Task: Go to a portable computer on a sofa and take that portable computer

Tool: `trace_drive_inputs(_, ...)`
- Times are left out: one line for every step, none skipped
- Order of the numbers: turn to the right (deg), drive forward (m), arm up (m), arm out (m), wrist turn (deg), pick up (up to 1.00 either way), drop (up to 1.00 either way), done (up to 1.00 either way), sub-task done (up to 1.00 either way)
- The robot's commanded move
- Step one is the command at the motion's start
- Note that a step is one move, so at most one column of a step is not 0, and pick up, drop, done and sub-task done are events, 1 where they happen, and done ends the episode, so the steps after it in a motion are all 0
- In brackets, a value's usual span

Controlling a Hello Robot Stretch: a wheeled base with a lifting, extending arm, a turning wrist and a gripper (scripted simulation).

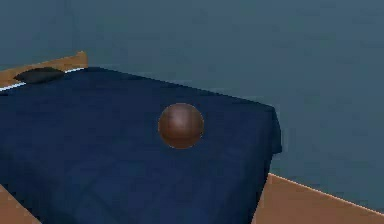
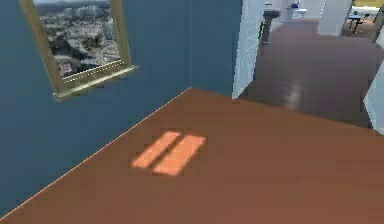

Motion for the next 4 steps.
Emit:
trace_drive_inputs(45.0, 0.0, 0.0, 0.0, 0.0, 0.0, 0.0, 0.0, 0.0)
trace_drive_inputs(45.0, 0.0, 0.0, 0.0, 0.0, 0.0, 0.0, 0.0, 0.0)
trace_drive_inputs(45.0, 0.0, 0.0, 0.0, 0.0, 0.0, 0.0, 0.0, 0.0)
trace_drive_inputs(39.0, 0.0, 0.0, 0.0, 0.0, 0.0, 0.0, 0.0, 0.0)
